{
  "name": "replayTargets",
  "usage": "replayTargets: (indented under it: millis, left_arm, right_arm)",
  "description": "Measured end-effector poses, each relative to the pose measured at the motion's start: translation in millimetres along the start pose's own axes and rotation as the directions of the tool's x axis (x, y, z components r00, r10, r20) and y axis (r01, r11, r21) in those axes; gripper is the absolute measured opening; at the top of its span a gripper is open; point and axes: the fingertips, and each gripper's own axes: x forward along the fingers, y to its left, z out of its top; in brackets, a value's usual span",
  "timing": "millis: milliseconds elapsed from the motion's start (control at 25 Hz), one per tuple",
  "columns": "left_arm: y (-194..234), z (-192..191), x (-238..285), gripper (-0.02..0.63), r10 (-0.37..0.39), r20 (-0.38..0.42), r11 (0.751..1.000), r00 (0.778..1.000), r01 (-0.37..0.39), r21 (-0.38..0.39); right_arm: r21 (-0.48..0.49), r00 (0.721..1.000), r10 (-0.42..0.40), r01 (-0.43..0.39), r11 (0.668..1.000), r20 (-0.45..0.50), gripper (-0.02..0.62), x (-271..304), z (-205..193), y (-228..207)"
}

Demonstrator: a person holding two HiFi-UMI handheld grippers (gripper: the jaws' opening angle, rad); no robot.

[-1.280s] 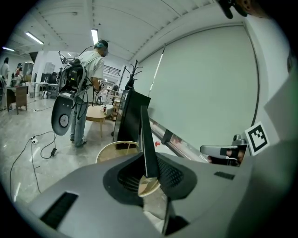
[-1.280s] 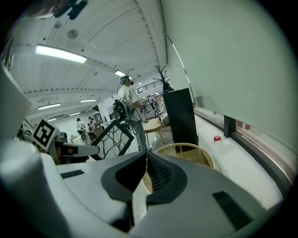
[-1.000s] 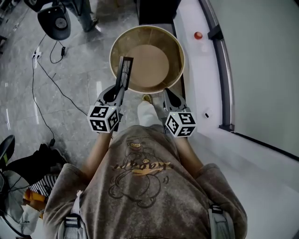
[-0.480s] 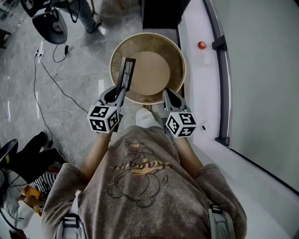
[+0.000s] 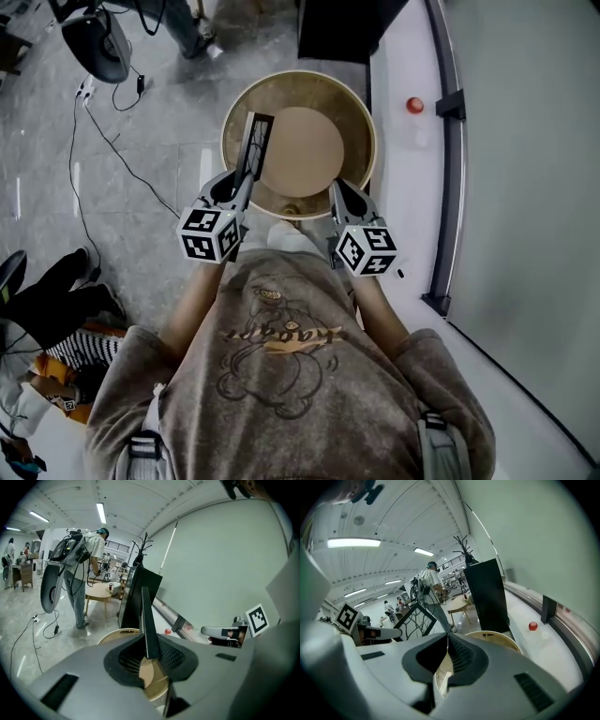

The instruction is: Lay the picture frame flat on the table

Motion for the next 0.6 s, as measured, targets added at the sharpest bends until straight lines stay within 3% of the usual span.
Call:
replayTargets:
  millis: [600]
  left_arm:
    - [32.5, 49.1, 7.0, 0.077, -0.077, 0.017, 0.997, 0.997, 0.076, 0.019]
  right_arm:
    - [0.000, 0.999, -0.046, 0.046, 0.999, 0.010, 0.021, 35.7, 29.1, 29.6]
